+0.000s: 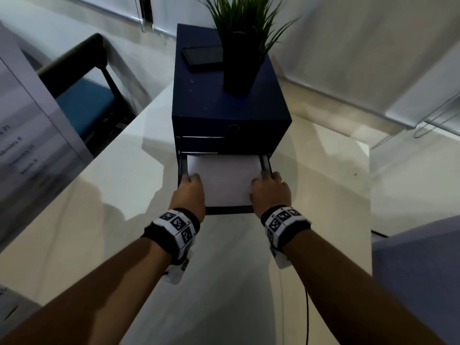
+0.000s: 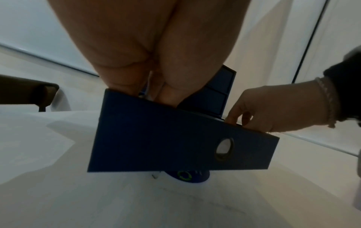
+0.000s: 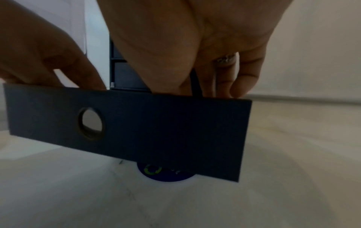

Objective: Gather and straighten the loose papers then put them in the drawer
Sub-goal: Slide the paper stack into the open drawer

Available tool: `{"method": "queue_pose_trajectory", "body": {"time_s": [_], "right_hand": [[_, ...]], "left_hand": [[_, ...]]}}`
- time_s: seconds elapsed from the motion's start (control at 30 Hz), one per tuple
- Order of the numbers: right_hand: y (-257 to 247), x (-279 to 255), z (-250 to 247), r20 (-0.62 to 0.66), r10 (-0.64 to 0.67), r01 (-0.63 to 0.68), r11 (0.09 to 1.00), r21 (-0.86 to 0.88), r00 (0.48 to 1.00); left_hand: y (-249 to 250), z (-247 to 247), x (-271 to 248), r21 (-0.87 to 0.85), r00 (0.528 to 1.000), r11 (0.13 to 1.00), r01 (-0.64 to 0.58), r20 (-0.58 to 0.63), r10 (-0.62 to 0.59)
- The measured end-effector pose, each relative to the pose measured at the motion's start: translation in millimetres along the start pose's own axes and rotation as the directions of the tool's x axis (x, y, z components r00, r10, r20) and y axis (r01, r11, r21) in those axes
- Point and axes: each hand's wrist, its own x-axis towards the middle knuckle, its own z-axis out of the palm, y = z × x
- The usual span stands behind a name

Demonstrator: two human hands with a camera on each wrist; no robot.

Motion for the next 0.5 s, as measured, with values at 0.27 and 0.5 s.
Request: {"method": "queue_pose_trajectory", "body": {"time_s": [0.27, 0.5], "right_hand": [[8.1, -22.8, -1.1, -0.014, -0.097, 0.096, 0.946, 0.310, 0.995], [37.1, -82.9, 30.3, -0.375, 0.248, 0.073, 0.744, 0.665, 0.893]], "left_hand": [[-3.9, 14.9, -4.0, 0.431, 0.970, 0.883, -0.184, 0.226, 0.092], [-9.4, 1.5, -73.7, 0.318, 0.968, 0.942, -0.106, -0.182, 0.170]]}}
